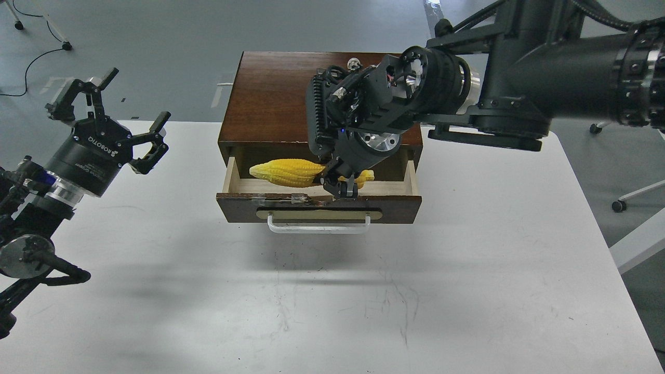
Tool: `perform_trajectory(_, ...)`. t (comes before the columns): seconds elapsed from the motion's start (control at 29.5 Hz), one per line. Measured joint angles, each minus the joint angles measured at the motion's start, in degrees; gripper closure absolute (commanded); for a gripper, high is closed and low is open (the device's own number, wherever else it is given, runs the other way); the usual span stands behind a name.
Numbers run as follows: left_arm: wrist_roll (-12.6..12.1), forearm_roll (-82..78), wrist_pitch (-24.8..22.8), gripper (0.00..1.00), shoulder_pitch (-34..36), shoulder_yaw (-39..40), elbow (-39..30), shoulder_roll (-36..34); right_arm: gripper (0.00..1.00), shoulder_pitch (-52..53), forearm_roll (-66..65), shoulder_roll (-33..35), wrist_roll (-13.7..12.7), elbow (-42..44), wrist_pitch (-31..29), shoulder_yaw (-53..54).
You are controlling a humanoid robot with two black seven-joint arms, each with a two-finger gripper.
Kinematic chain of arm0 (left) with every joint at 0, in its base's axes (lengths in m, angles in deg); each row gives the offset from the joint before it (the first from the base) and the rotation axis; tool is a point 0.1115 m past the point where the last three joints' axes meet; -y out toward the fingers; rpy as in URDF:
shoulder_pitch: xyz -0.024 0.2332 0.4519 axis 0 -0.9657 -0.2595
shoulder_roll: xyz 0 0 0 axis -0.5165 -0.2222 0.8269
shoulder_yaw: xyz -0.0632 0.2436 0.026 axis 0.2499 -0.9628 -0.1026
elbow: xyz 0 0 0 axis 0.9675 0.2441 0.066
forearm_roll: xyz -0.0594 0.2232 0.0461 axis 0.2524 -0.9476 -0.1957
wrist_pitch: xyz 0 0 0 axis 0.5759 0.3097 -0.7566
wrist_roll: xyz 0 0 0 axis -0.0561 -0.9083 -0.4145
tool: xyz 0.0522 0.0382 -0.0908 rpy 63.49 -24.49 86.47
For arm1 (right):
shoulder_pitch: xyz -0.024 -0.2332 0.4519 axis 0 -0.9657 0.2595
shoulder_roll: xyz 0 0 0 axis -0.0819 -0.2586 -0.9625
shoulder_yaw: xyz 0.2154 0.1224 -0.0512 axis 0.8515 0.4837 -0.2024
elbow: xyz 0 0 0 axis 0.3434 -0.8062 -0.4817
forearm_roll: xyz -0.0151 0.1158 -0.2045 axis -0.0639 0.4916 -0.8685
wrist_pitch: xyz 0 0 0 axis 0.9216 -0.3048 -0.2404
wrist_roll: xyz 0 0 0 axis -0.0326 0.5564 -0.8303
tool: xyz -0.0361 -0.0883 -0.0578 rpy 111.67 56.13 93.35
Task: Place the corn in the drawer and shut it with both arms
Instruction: 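Lower the corn cob into the open drawer and release it, then raise the right gripper away from the drawer and reposition the left gripper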
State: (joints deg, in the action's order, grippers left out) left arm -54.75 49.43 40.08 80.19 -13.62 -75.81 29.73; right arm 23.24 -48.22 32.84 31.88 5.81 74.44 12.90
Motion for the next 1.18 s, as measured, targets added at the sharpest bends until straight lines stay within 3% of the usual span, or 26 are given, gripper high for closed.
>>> perform_trajectory(0.14,0.0,0.0,0.0,0.01,0.0,0.0,0.0,0.0,0.46,-0.1,0.1,0.1,0.0,0.0,0.0,-0.1)
perform_trajectory(0.37,0.0,0.0,0.0,0.01,0.0,0.0,0.0,0.0,0.45,-0.1,0.6,0.4,0.0,0.0,0.0,-0.1)
perform_trajectory(0.44,0.0,0.0,0.0,0.01,0.0,0.0,0.0,0.0,0.39,0.0,1.2,0.5,0.0,0.0,0.0,-0.1)
perform_trajectory(0.64,0.0,0.0,0.0,0.01,0.0,-0.1,0.0,0.0,0.36,2.1,3.9,2.7,0.0,-0.4,0.0,0.6)
perform_trajectory(0.74,0.0,0.0,0.0,0.01,0.0,-0.2,0.0,0.1,0.29,4.2,7.1,5.5,0.0,-1.0,0.0,1.6)
perform_trajectory(0.91,0.0,0.0,0.0,0.01,0.1,-0.5,0.0,0.2,0.26,6.3,12.3,10.7,0.0,-3.9,-0.1,2.8)
perform_trajectory(0.95,0.0,0.0,0.0,0.01,0.1,-0.6,0.0,0.2,0.24,6.6,12.9,11.8,0.0,-4.3,-0.1,3.1)
perform_trajectory(1.02,0.0,0.0,0.0,0.01,0.2,-0.7,0.0,0.2,0.07,6.9,14.5,14.5,0.0,-4.6,-0.1,4.0)
perform_trajectory(1.05,0.0,0.0,0.0,0.01,0.2,-0.7,0.0,0.2,0.04,7.0,15.5,16.0,0.0,-4.6,-0.1,4.6)
perform_trajectory(1.18,0.0,-0.1,0.0,0.01,0.4,-0.6,0.4,0.0,0.02,6.0,24.6,24.7,0.0,-4.6,-0.1,7.4)
